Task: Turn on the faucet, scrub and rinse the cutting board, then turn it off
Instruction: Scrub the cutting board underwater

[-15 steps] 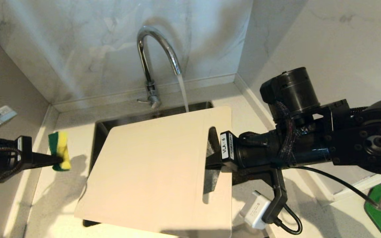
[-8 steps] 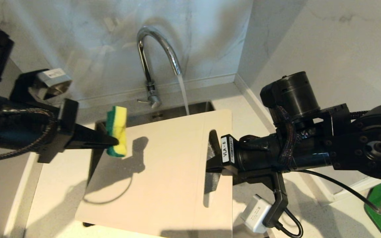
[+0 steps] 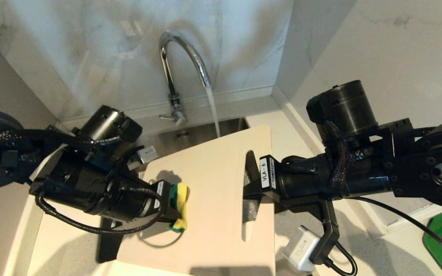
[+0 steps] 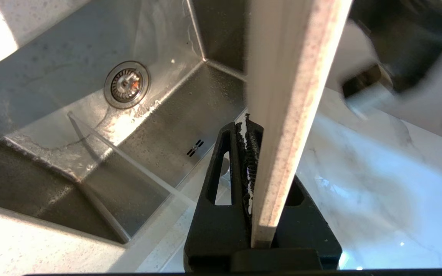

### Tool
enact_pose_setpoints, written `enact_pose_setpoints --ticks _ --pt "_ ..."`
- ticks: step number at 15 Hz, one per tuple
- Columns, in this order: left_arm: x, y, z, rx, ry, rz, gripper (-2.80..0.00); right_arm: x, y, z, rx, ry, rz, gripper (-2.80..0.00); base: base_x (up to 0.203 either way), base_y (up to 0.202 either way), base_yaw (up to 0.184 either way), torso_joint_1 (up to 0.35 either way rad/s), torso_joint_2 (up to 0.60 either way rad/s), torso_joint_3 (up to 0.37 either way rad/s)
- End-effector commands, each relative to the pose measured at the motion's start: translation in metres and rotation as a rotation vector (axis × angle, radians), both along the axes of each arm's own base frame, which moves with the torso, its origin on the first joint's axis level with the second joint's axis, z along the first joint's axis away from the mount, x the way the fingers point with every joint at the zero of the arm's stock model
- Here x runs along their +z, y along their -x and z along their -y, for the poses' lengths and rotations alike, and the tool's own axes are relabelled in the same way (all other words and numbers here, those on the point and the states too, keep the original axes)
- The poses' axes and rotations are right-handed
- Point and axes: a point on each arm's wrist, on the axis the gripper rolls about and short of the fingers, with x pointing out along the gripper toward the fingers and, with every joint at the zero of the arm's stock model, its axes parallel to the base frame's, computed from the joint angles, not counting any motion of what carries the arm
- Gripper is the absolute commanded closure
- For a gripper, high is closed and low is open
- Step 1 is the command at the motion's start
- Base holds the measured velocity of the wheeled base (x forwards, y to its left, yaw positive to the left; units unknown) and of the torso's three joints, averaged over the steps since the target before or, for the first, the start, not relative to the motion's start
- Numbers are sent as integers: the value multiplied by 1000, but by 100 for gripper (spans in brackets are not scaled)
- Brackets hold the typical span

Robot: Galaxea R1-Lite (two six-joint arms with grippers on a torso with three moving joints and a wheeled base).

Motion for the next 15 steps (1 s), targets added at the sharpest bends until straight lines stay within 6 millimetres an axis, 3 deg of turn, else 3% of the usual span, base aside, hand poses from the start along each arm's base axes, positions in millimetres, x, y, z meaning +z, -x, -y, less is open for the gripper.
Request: enact_pose_setpoints --ticks 1,3,10,13,15 --pt "-29 -5 -14 43 -47 -52 0 2 1 0 15 -5 17 0 0 0 0 0 0 0" --pt "-43 -5 -33 69 -82 -67 0 1 1 0 14 -3 15 0 0 0 0 0 0 0" --pt "-50 -21 -100 212 -106 -21 0 0 2 1 15 -1 10 0 0 0 0 0 0 0" --pt "-64 -17 -127 242 -149 -46 0 2 5 2 20 -8 17 0 0 0 0 0 0 0" --pt "-63 -13 -145 273 -145 -26 0 3 5 2 23 -11 19 0 0 0 0 0 0 0"
